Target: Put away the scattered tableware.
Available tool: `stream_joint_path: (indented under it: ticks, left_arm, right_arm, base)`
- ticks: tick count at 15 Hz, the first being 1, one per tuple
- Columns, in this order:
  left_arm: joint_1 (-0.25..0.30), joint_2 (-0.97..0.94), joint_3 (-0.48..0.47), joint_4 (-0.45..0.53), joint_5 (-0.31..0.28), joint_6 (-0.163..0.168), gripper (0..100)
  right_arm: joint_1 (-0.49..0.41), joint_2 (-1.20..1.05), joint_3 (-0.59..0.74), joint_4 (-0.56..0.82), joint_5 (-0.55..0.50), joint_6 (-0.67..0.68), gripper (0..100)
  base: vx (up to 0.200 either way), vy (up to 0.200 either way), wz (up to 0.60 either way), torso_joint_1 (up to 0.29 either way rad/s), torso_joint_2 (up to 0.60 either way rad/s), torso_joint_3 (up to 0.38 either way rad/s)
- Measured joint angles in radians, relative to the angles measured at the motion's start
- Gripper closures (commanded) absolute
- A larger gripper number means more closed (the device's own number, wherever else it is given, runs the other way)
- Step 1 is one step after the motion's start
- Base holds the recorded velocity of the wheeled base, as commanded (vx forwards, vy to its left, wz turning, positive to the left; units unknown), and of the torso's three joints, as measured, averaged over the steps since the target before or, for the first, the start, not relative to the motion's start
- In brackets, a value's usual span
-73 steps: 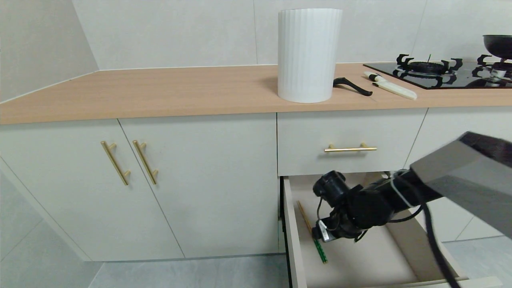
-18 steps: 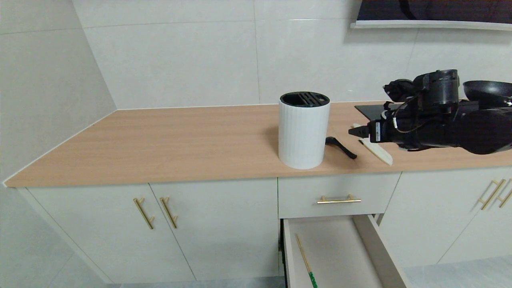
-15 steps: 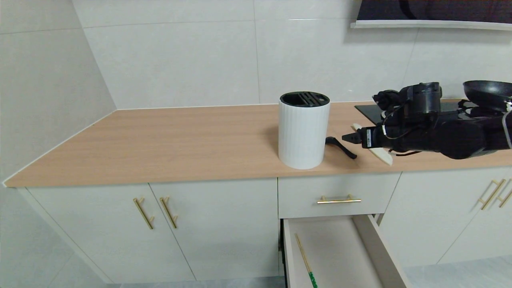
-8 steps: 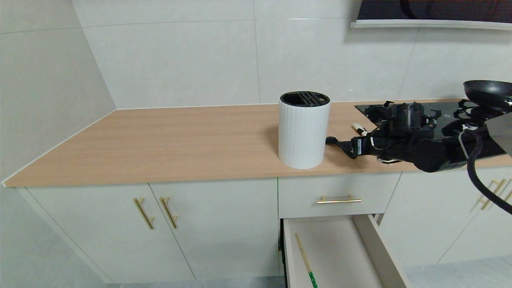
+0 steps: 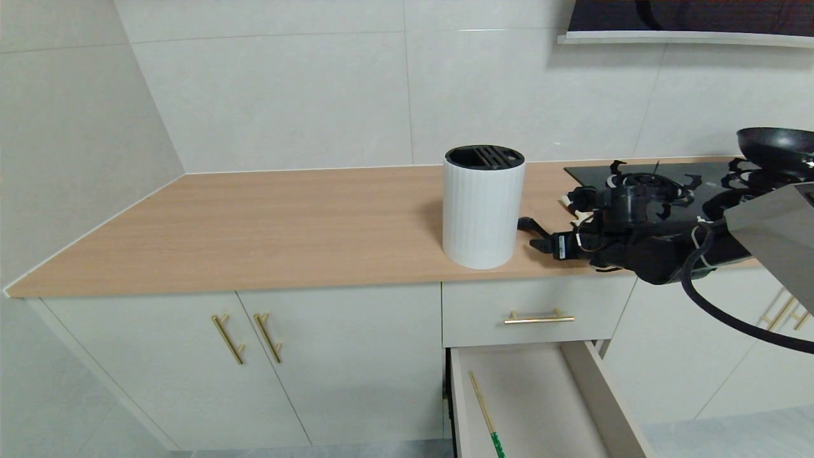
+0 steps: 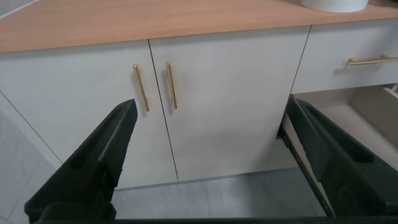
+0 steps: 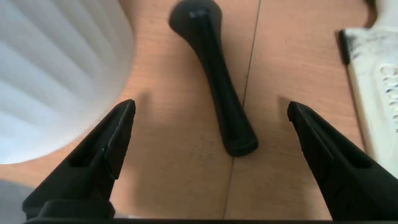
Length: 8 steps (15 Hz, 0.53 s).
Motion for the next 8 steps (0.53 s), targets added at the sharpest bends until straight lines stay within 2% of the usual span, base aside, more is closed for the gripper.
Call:
stream_joint_path:
  ticks: [8]
  left_arm:
    - [0.0, 0.0, 0.0, 0.0, 0.0, 0.0, 0]
  right_arm:
    - [-0.003, 0.022, -0.012, -0.001, -0.006, 0.0, 0]
  base:
    - [0.0, 0.0, 0.0, 0.0, 0.0, 0.0]
